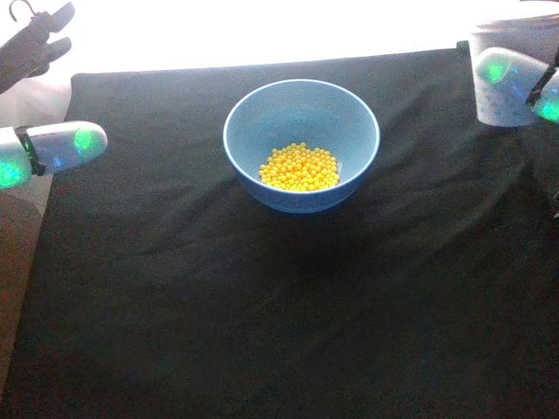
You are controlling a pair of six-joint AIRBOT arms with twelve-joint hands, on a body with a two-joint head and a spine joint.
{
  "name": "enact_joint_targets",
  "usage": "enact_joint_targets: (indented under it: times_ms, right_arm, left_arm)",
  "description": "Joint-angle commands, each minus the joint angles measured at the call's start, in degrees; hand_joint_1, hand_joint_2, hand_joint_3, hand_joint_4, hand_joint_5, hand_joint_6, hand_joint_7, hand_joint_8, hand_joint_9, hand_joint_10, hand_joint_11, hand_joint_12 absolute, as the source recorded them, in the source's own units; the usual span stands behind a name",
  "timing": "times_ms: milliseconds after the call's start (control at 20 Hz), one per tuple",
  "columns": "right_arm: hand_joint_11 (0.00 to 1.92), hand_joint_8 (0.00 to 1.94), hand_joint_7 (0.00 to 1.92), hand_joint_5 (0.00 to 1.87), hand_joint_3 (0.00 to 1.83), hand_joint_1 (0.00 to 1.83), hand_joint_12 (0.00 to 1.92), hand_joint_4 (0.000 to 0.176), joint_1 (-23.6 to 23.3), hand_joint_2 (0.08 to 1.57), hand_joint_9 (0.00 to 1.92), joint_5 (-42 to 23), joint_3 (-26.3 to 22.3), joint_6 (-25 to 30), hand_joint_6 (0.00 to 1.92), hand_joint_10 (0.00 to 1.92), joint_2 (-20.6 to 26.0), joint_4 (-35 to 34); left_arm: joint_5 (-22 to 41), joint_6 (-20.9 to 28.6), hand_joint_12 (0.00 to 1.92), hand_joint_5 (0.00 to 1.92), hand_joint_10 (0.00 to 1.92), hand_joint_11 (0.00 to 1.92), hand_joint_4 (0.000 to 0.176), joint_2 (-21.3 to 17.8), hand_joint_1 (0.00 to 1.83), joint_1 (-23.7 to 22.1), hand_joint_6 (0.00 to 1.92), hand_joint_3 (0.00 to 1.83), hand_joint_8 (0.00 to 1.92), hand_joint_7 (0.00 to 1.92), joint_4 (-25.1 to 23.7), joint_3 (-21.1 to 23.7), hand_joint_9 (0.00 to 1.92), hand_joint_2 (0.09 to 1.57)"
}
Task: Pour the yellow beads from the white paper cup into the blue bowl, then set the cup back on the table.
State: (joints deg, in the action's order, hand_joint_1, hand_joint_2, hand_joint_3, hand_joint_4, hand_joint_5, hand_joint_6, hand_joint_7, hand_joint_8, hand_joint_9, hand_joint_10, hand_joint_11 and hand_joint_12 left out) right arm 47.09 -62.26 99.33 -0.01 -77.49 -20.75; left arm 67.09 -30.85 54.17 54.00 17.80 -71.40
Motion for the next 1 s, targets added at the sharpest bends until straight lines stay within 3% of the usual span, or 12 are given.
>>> enact_joint_targets:
  times_ms: [0,50,150,300,350,400,450,500,550,600,750,950]
  right_arm:
    - [0.00,0.00,0.47,0.84,0.02,0.03,0.00,0.160,0.0,1.22,0.10,-7.2,0.6,0.3,0.00,0.00,0.6,-1.7]
    - [0.00,0.00,0.46,0.83,0.01,0.00,0.00,0.151,0.3,1.22,0.10,-6.9,0.6,-0.7,0.00,0.00,0.4,-1.6]
    - [0.00,0.00,0.51,0.78,0.00,0.00,0.00,0.174,0.5,1.18,0.10,-6.5,0.7,-2.4,0.00,0.00,-0.1,-1.4]
    - [0.00,0.01,0.42,0.74,0.00,0.00,0.00,0.129,0.6,1.11,0.12,-4.6,0.7,-5.3,0.00,0.01,-0.5,0.2]
    - [0.00,0.01,0.46,0.73,0.00,0.00,0.00,0.126,0.6,1.08,0.16,-4.2,0.7,-6.0,0.00,0.01,-0.5,0.5]
    - [0.00,0.00,0.46,0.66,0.01,0.00,0.00,0.090,0.6,1.13,0.19,-3.7,0.7,-7.0,0.00,0.02,-0.5,0.9]
    - [0.01,0.00,0.37,0.48,0.00,0.00,0.00,0.096,0.6,1.09,0.18,-3.0,0.7,-8.2,0.00,0.00,-0.5,1.4]
    - [0.01,0.00,0.37,0.48,0.00,0.00,0.00,0.096,0.6,1.09,0.18,-2.7,0.7,-9.1,0.00,0.00,-0.5,1.5]
    - [0.01,0.00,0.29,0.35,0.00,0.00,0.01,0.151,0.6,1.01,0.13,-2.6,0.8,-9.3,0.00,0.00,-0.6,1.6]
    - [0.00,0.00,0.27,0.29,0.00,0.00,0.00,0.171,0.7,1.01,0.11,-2.1,0.8,-9.4,0.00,0.00,-0.9,1.8]
    - [0.06,0.00,0.27,0.22,0.04,0.00,0.03,0.176,1.0,1.14,0.14,-2.0,0.8,-9.4,0.00,0.01,-1.1,1.9]
    - [0.04,0.00,0.26,0.23,0.02,0.00,0.03,0.176,1.0,1.13,0.13,-2.0,0.9,-9.0,0.00,0.00,-0.8,2.1]
  left_arm:
    - [7.2,0.5,0.55,0.04,0.00,0.00,0.176,0.0,0.46,-0.1,0.00,0.00,0.00,0.22,0.9,-0.1,0.17,0.90]
    - [7.2,0.5,0.53,0.05,0.00,0.00,0.176,0.0,0.46,-0.1,0.00,0.00,0.00,0.23,0.9,-0.1,0.16,0.89]
    - [7.2,0.5,0.51,0.04,0.00,0.00,0.176,0.0,0.47,-0.1,0.00,0.00,0.00,0.24,0.9,0.0,0.15,0.90]
    - [7.2,0.5,0.51,0.05,0.00,0.00,0.176,0.1,0.46,0.3,0.00,0.00,0.00,0.22,0.9,0.0,0.13,0.90]
    - [7.3,0.5,0.51,0.04,0.00,0.00,0.176,0.1,0.46,0.3,0.00,0.00,0.00,0.21,0.9,0.0,0.13,0.90]
    - [7.2,0.5,0.51,0.04,0.00,0.00,0.176,0.1,0.45,0.4,0.00,0.00,0.00,0.21,0.9,0.0,0.13,0.90]
    - [7.2,0.5,0.48,0.03,0.00,0.00,0.176,0.2,0.45,0.4,0.00,0.00,0.00,0.21,0.9,0.0,0.13,0.90]
    - [7.2,0.5,0.48,0.03,0.00,0.00,0.176,0.3,0.45,0.4,0.00,0.00,0.00,0.21,0.9,0.0,0.13,0.90]
    - [7.2,0.5,0.51,0.04,0.00,0.00,0.176,0.3,0.45,0.4,0.00,0.00,0.00,0.22,0.9,0.0,0.14,0.90]
    - [7.2,0.5,0.52,0.04,0.00,0.00,0.176,0.3,0.46,0.4,0.00,0.00,0.00,0.21,0.8,0.0,0.14,0.90]
    - [7.3,0.5,0.56,0.02,0.00,0.00,0.176,0.3,0.43,0.6,0.00,0.00,0.00,0.21,0.8,0.0,0.15,0.91]
    - [7.2,0.5,0.50,0.00,0.00,0.00,0.176,0.3,0.43,0.6,0.00,0.00,0.00,0.21,0.7,-0.1,0.14,0.90]
